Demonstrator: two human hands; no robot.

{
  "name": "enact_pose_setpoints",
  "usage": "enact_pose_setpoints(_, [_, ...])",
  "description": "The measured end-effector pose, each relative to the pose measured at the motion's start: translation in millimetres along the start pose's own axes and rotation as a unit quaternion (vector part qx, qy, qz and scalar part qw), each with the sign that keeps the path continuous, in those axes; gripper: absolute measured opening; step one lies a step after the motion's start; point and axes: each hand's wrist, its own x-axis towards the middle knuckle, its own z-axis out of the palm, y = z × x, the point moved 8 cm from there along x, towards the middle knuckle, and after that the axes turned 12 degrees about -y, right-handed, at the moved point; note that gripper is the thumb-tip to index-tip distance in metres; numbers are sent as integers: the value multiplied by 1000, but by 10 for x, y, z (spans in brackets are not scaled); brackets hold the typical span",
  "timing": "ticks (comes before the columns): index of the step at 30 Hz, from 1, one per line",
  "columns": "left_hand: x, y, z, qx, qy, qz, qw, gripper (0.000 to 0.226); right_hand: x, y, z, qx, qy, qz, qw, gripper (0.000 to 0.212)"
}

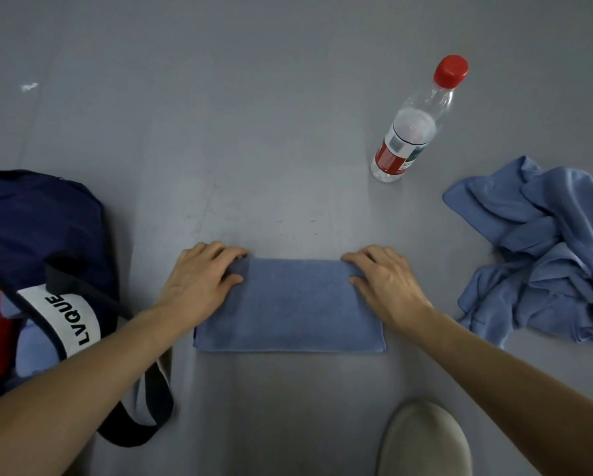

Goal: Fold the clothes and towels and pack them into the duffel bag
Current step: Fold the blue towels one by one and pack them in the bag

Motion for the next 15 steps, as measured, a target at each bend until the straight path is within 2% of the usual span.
enact_pose_setpoints(2, [83,5,-32,-16,-27,-4,1000,32,86,-1,-17,15,-31,13,999,31])
enact_pose_setpoints(5, [174,45,-187,-27,20,6,999,16,138,50,-45,34,-39,23,998,19])
enact_pose_setpoints(7, [194,43,-322,-30,79,3,996,11,124,70,-115,53,-8,29,998,14])
enact_pose_setpoints(9, [190,68,-411,-26,126,6,992,10,77,46,-266,64,57,24,996,9])
enact_pose_setpoints(12, [46,101,-453,-14,186,18,982,7,-72,-127,-465,1,139,-37,990,8])
enact_pose_setpoints(15, [-268,78,-303,12,201,45,978,16,-301,-338,-382,-67,141,-118,981,16])
